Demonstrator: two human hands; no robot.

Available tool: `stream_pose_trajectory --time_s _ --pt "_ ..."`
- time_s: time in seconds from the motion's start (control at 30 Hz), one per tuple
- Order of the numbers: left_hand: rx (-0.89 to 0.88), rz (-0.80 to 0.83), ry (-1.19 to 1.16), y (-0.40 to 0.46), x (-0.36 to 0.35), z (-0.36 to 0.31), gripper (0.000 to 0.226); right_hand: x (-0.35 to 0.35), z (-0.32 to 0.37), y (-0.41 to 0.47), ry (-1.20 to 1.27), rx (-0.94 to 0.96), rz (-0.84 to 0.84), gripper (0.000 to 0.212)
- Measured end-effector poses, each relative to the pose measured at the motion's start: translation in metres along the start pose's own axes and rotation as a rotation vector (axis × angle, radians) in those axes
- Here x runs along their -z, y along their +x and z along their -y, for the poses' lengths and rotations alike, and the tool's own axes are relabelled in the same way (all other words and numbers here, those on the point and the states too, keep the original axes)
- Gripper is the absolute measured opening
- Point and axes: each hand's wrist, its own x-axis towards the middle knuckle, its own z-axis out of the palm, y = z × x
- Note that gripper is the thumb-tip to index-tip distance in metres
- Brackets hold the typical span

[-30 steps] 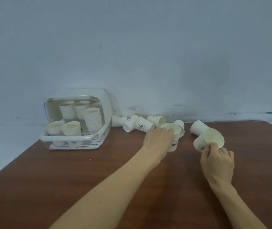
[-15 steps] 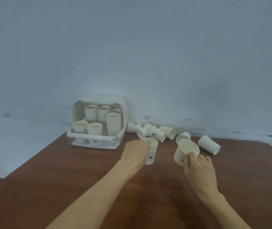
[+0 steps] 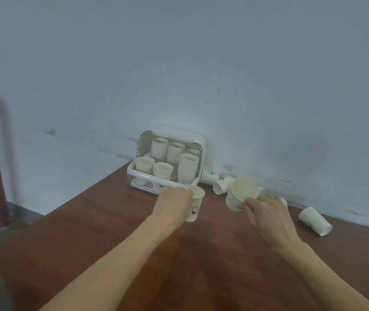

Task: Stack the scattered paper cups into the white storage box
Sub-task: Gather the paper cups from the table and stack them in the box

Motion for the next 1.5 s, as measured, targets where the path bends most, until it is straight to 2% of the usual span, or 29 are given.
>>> stream_pose_trajectory --time_s 0.23,0.33,0.43,0.73,0.97,1.13,1.5 --pt "0.101 -0.022 -0.022 -0.006 0.009 0.053 0.011 0.002 0.049 0.062 0.015 0.096 0.026 0.016" --pt "0.14 -0.032 -0.038 -0.008 0.01 0.075 0.011 -0.002 0.073 0.087 0.072 0.118 0.021 0.025" --pt "0.168 -0.039 -0.041 -0.01 0.011 0.093 0.009 -0.007 0.094 0.11 0.117 0.122 0.027 0.033" --pt "0.218 -0.017 -0.037 -0.009 0.014 0.131 0.005 -0.042 0.14 0.17 0.128 0.065 0.045 0.035" --pt "0.214 -0.023 -0.057 -0.008 0.003 0.152 0.005 -0.072 0.157 0.201 0.136 0.03 0.098 0.033" --pt "0.234 -0.047 -0.061 -0.002 -0.007 0.162 0.005 -0.089 0.176 0.199 0.002 0.119 0.167 0.02" --pt "0.244 -0.157 -0.023 0.032 -0.014 0.169 0.011 -0.121 0.188 0.186 0.112 0.088 0.36 0.011"
